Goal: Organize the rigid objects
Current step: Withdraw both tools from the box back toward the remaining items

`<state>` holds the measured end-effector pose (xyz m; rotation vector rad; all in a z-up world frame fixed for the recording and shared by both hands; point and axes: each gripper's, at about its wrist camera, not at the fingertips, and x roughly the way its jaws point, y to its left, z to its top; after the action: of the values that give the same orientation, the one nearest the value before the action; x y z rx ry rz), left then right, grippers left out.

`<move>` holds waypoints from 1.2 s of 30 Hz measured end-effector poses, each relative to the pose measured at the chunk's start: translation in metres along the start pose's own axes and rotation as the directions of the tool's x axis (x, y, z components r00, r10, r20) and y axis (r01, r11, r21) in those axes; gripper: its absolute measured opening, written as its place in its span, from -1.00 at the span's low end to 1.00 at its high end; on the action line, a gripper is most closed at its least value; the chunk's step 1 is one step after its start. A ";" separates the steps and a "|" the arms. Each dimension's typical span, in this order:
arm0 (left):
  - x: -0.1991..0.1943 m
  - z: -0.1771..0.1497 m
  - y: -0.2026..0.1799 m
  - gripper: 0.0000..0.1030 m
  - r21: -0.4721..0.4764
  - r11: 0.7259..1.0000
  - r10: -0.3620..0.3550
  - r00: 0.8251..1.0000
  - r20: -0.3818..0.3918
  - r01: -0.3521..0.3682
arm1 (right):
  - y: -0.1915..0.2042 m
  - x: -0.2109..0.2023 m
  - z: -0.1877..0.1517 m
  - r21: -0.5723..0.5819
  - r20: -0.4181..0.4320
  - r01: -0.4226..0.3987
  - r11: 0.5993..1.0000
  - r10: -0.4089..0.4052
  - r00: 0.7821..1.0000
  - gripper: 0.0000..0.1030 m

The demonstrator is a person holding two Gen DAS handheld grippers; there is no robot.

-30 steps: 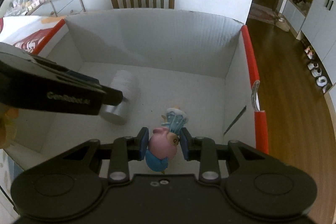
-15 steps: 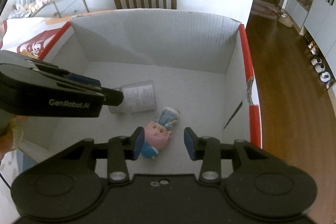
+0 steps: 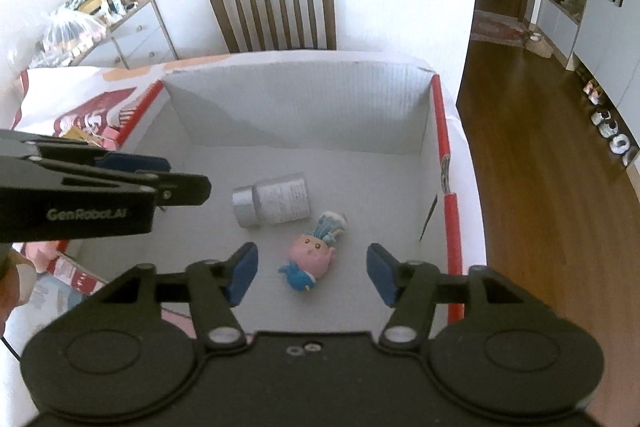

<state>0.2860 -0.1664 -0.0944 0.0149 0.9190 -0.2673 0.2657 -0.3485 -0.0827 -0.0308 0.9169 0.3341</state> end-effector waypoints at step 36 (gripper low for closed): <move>-0.133 -0.081 0.069 0.48 -0.045 0.999 0.032 0.977 0.209 -0.023 | 0.098 -0.077 -0.037 -0.026 0.192 -0.100 0.995 0.103 0.976 0.99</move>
<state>0.1617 -0.0595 -0.0459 -0.0388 0.7138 -0.2191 0.1648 -0.2830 -0.0334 0.0335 0.7240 0.4319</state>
